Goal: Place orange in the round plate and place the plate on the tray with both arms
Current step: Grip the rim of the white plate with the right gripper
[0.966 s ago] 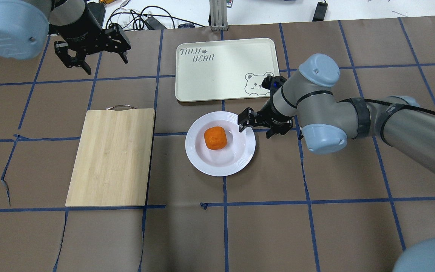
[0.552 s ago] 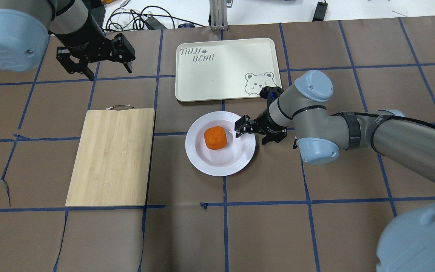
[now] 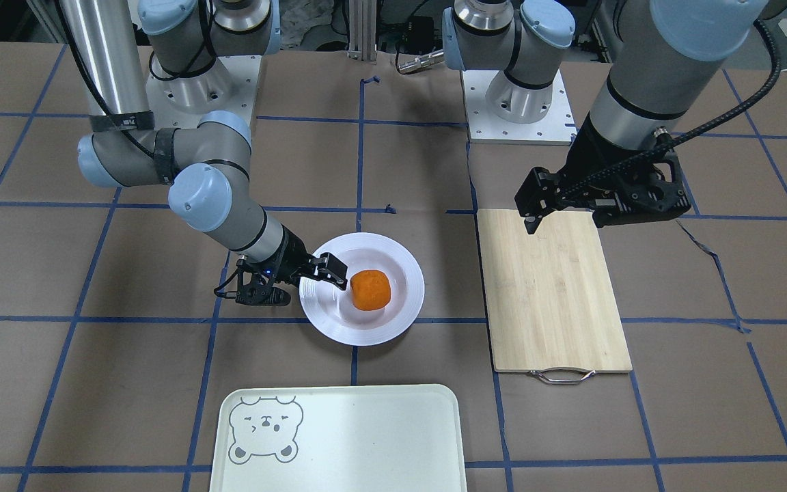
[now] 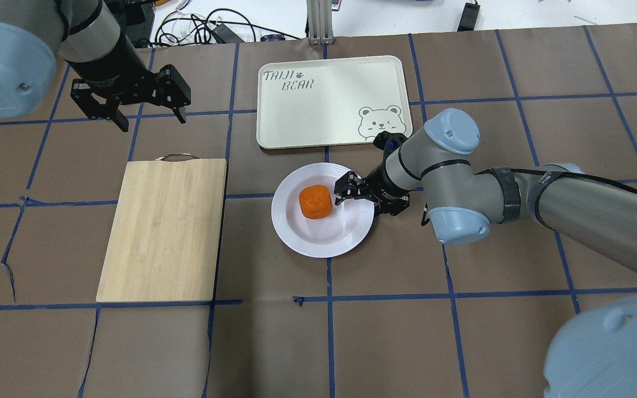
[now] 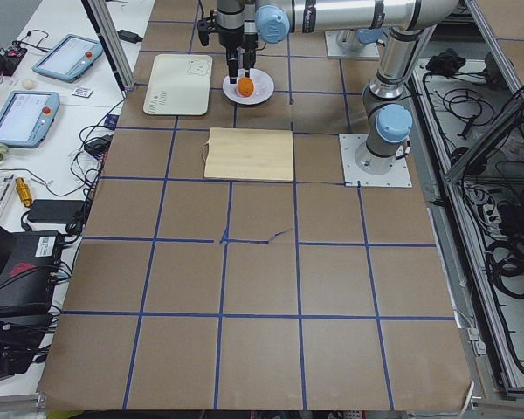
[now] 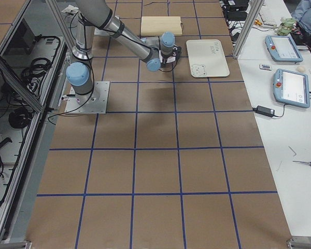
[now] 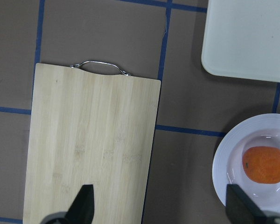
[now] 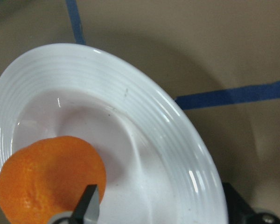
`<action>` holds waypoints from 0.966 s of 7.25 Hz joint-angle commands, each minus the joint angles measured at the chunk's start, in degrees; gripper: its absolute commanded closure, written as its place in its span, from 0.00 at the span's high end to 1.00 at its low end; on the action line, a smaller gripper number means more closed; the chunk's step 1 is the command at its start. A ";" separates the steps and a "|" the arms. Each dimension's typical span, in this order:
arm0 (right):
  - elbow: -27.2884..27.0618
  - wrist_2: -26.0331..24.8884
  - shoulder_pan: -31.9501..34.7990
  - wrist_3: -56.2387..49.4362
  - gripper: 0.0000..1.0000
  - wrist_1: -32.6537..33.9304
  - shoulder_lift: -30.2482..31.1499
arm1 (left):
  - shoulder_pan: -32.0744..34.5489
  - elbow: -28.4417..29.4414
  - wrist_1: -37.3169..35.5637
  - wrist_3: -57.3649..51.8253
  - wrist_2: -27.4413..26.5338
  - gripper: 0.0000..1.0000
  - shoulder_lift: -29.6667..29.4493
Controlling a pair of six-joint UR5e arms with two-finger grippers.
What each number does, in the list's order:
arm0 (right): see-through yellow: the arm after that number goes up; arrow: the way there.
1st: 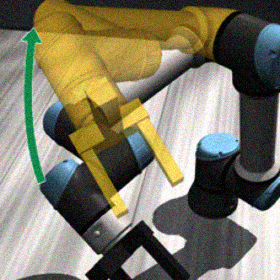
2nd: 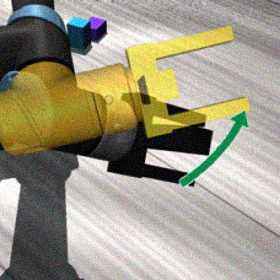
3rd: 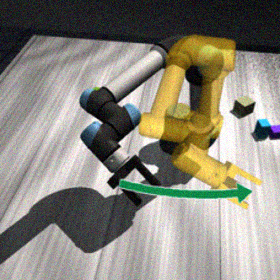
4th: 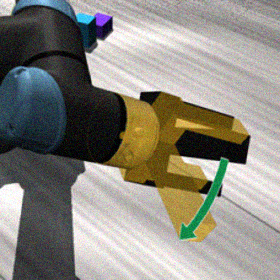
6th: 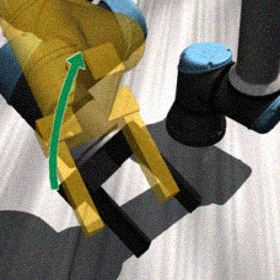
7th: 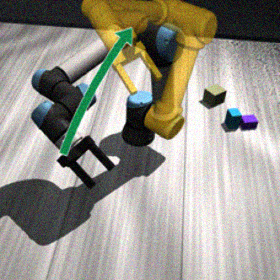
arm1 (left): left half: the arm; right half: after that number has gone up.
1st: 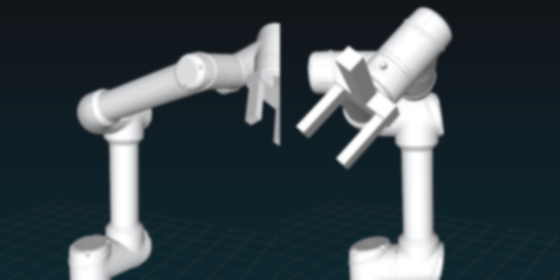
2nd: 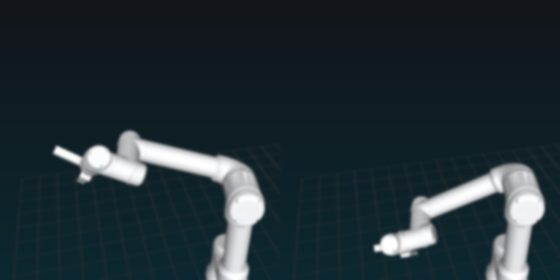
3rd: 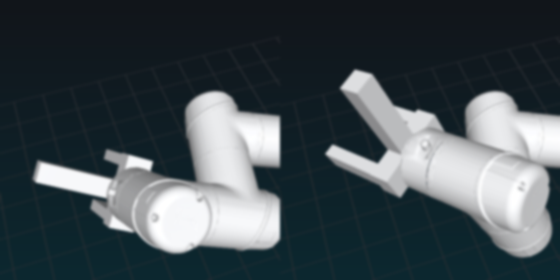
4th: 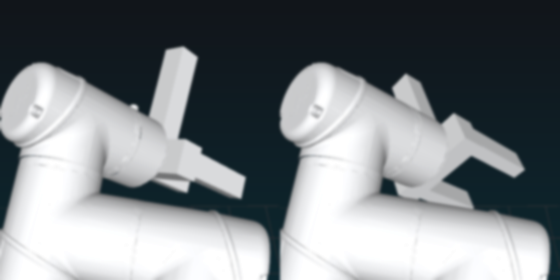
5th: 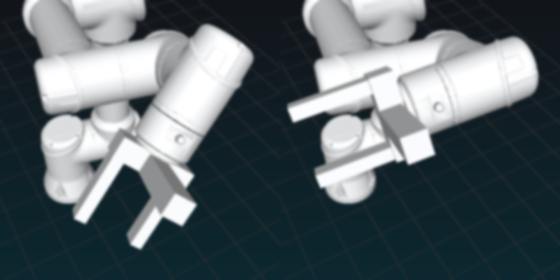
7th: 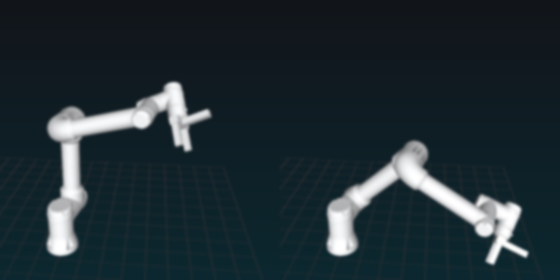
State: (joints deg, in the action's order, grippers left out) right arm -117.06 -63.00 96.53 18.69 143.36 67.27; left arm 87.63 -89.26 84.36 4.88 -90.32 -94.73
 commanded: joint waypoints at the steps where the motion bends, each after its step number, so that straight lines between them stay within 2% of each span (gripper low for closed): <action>1: -0.01 -0.28 0.15 -0.06 0.64 0.08 -0.12 | -0.10 -0.04 0.02 -0.05 -0.29 1.00 0.16; 2: -0.01 -1.15 0.15 -0.15 0.51 0.08 -0.21 | -0.10 -0.13 0.10 -0.05 -0.38 1.00 0.25; 4: -0.10 -2.92 0.15 0.12 0.42 0.00 -0.21 | -0.18 -0.21 0.10 -0.05 -0.38 1.00 0.25; 7: 0.51 -2.92 0.32 1.00 0.16 -0.61 0.49 | -0.01 -0.30 0.10 0.04 -0.38 1.00 0.25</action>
State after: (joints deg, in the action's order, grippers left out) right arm -116.90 -65.85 96.79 19.46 143.19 67.28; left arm 87.58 -89.50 84.46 4.91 -90.70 -94.48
